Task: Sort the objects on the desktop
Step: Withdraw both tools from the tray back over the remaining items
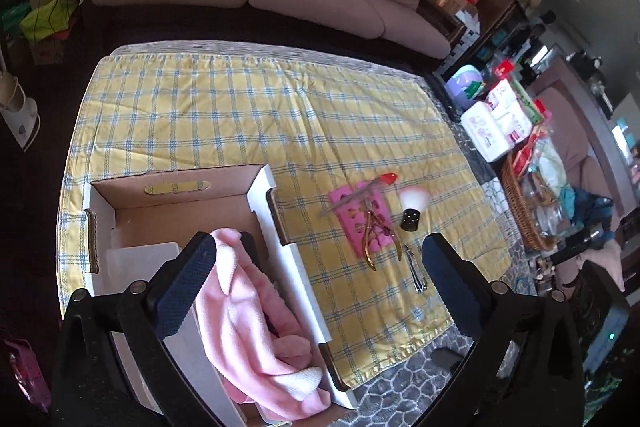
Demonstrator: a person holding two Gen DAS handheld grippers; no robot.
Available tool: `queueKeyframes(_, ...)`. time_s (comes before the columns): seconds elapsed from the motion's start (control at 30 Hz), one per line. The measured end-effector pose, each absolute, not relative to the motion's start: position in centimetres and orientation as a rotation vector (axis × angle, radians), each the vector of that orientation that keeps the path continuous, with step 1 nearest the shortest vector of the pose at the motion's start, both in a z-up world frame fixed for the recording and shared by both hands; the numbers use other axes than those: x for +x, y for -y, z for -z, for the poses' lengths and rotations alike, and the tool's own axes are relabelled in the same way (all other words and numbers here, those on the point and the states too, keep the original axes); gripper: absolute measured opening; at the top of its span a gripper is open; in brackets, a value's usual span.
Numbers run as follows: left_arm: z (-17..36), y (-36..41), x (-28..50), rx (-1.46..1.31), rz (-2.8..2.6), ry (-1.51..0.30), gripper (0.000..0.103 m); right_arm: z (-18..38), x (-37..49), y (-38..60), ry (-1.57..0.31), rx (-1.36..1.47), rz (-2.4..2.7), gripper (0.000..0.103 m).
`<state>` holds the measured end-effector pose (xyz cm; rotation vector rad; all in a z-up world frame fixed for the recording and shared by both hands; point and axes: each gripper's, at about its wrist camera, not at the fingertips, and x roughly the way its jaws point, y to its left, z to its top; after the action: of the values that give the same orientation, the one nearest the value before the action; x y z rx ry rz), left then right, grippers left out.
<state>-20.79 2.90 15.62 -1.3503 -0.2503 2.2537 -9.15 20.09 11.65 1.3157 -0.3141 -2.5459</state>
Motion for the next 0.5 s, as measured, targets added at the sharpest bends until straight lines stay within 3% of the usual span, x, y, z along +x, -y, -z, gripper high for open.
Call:
queueKeyframes(0.07,-16.1,-4.5,-20.4,-1.342,-2.244,0.218,0.103,-12.3,-9.3,-22.2,0.299,1.325,2.605,0.079)
queueKeyframes(0.5,-10.7,-16.6,-18.5,-1.455,-2.192,-0.033,0.103,-12.8,-8.8,-35.2,0.331,1.371,2.823,0.080)
